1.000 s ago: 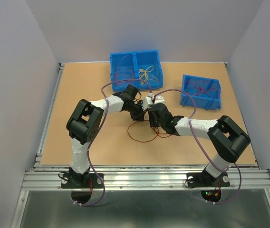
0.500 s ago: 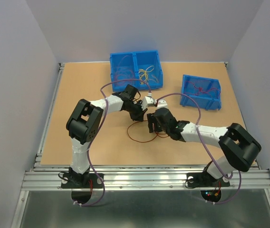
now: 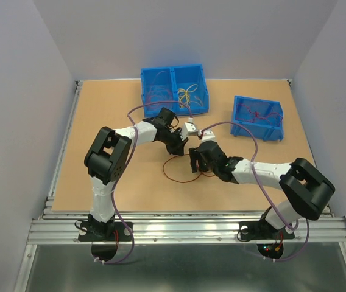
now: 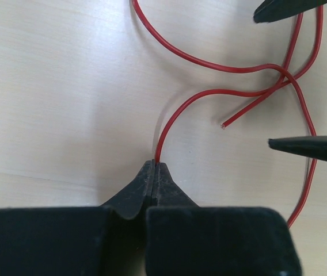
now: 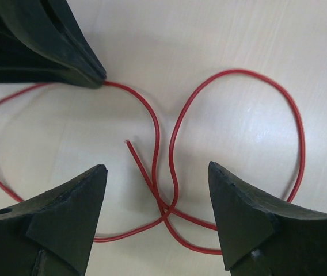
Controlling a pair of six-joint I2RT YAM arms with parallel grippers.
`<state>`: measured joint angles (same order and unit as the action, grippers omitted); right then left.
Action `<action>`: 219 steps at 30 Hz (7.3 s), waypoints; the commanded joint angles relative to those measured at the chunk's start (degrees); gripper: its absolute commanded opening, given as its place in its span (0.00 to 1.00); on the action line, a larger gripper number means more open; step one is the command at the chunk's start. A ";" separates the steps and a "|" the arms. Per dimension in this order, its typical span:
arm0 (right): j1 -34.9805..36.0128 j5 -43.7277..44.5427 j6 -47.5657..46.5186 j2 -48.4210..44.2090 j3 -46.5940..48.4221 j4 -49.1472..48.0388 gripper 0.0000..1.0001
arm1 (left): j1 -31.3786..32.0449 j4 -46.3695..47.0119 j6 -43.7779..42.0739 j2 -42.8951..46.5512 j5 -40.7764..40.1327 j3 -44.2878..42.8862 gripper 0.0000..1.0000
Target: Untangle the cables
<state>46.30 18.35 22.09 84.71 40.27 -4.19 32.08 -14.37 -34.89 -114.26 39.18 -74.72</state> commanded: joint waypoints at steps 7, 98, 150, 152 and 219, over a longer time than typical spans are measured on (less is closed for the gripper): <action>3.18 5.73 0.50 9.15 4.46 3.04 0.72 | -4.03 -1.10 0.62 3.25 7.83 -2.45 0.00; -40.24 15.57 2.35 11.61 45.32 34.93 0.01 | -18.71 38.37 19.78 30.76 5.56 22.07 0.56; -46.04 -6.22 5.86 15.66 35.76 15.88 0.41 | -17.66 38.19 18.64 32.87 4.33 23.13 0.59; -46.04 -6.48 6.04 11.98 34.88 15.88 0.50 | -17.66 38.36 18.55 32.96 4.06 23.21 0.60; -0.95 20.23 -13.91 -70.81 -17.06 -22.01 1.00 | -25.92 33.62 11.60 98.96 -9.47 59.69 0.99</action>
<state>44.71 33.93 10.28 16.97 26.74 -23.86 6.28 15.05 -23.49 -16.67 31.48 -14.48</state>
